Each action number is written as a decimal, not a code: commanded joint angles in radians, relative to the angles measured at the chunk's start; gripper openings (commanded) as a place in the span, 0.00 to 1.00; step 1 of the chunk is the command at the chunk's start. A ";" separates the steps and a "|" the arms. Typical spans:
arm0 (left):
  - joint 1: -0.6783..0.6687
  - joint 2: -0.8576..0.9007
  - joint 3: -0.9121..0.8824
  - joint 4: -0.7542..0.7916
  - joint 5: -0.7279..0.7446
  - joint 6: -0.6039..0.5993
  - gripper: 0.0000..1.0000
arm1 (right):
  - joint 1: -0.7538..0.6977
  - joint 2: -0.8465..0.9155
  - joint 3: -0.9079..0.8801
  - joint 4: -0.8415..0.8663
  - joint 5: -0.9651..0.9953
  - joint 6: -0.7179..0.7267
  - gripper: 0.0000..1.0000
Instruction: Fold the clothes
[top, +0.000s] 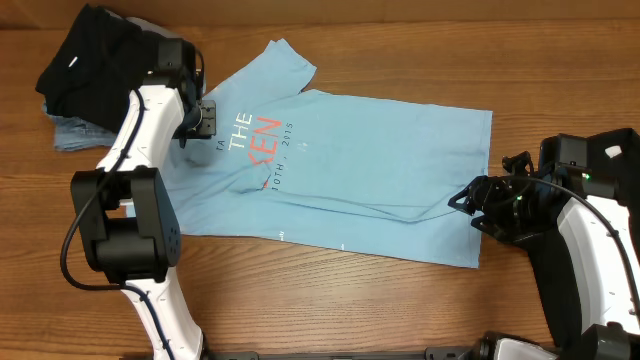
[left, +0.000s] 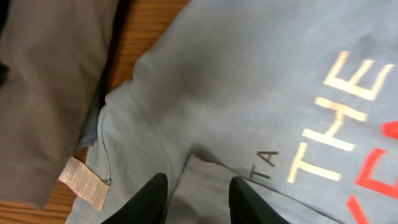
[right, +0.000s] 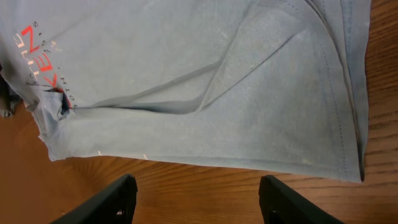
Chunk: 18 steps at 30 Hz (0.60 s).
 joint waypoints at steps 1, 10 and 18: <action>0.025 0.033 -0.044 0.015 0.003 0.008 0.34 | 0.004 -0.012 0.025 0.003 -0.008 -0.003 0.67; 0.024 0.033 -0.071 0.057 0.018 0.019 0.33 | 0.004 -0.012 0.025 -0.001 -0.008 -0.003 0.67; 0.024 0.033 -0.093 0.067 0.051 0.020 0.31 | 0.004 -0.012 0.025 0.000 -0.008 -0.003 0.66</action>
